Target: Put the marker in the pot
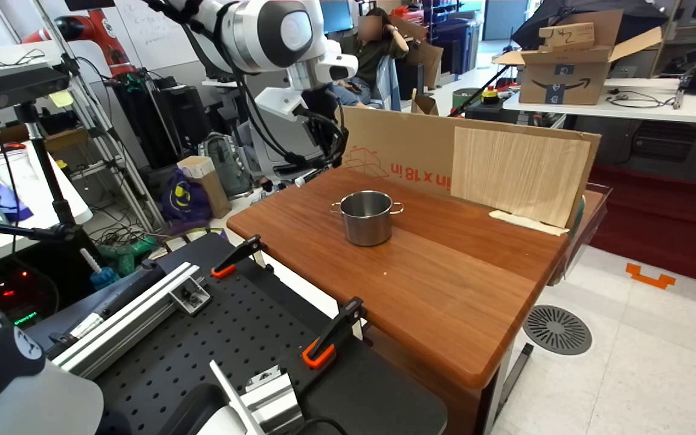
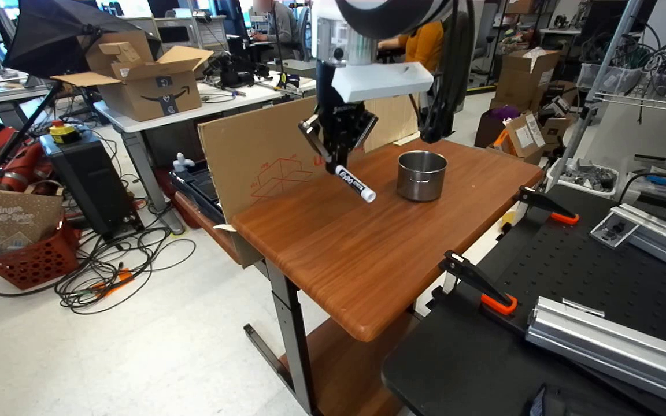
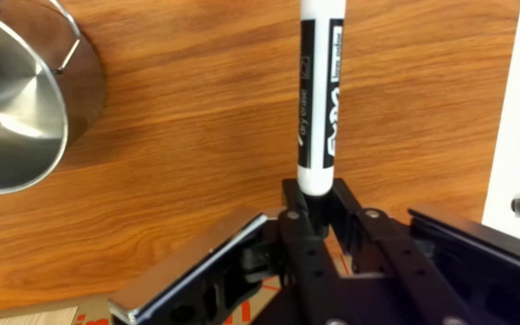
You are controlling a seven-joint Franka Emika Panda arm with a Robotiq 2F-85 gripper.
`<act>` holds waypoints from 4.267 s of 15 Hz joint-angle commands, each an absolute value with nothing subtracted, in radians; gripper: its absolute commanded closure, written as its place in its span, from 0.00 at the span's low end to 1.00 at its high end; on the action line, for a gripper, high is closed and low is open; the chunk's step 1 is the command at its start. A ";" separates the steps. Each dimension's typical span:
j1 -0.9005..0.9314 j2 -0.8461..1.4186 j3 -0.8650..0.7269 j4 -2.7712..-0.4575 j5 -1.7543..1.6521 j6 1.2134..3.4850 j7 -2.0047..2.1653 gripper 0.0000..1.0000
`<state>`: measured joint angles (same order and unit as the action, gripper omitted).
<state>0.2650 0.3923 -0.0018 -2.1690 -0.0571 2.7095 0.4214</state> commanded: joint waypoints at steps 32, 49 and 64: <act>0.288 0.152 -0.408 -2.436 -1.167 3.188 1.282 0.95; 0.294 0.394 -0.420 -2.328 -1.199 3.182 1.399 0.95; 0.275 0.421 -0.371 -2.334 -1.160 3.174 1.379 0.00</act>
<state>0.2766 0.4130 -0.3757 -2.3404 -1.1691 3.1640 1.3702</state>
